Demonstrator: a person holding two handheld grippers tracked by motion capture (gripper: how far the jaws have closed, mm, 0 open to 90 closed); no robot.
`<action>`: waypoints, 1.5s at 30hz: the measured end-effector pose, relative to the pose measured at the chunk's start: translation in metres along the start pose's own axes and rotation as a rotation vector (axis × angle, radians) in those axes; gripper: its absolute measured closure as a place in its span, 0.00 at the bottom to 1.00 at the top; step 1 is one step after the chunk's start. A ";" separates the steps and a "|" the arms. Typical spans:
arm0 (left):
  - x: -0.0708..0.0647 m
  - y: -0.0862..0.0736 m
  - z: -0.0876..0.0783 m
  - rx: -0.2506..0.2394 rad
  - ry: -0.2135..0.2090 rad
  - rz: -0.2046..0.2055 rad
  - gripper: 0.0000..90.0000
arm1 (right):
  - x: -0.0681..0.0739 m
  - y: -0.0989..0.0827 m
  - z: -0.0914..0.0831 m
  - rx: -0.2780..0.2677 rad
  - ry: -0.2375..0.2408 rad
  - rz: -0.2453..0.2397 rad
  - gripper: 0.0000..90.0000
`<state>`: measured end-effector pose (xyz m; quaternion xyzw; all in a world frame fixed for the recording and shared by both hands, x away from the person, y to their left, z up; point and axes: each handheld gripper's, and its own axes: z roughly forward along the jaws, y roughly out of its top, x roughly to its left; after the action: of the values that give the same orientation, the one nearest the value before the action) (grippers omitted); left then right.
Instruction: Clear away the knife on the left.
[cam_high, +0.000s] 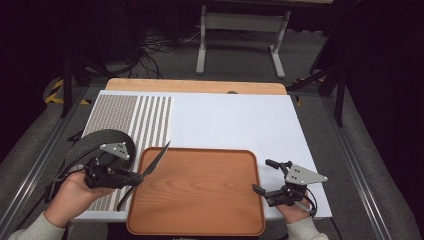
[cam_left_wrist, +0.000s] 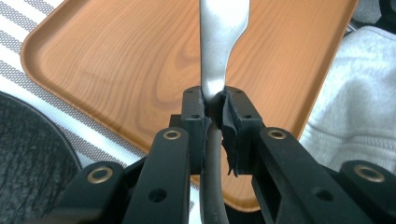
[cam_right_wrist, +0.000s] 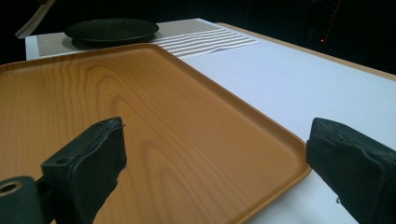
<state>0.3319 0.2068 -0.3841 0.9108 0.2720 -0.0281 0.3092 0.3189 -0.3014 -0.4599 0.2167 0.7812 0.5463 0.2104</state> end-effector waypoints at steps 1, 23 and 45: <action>-0.002 0.002 0.004 -0.008 -0.015 -0.011 0.89 | 0.000 0.000 0.000 -0.001 0.001 0.001 0.06; -0.013 0.012 0.049 0.048 -0.062 -0.042 0.89 | -0.001 0.000 -0.001 -0.004 0.010 0.008 0.06; -0.017 0.012 0.073 0.111 0.020 -0.133 0.89 | -0.001 -0.001 -0.001 -0.002 0.011 0.007 0.06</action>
<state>0.3319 0.1483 -0.4331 0.9067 0.3330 -0.0544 0.2529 0.3193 -0.3026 -0.4603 0.2161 0.7811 0.5491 0.2041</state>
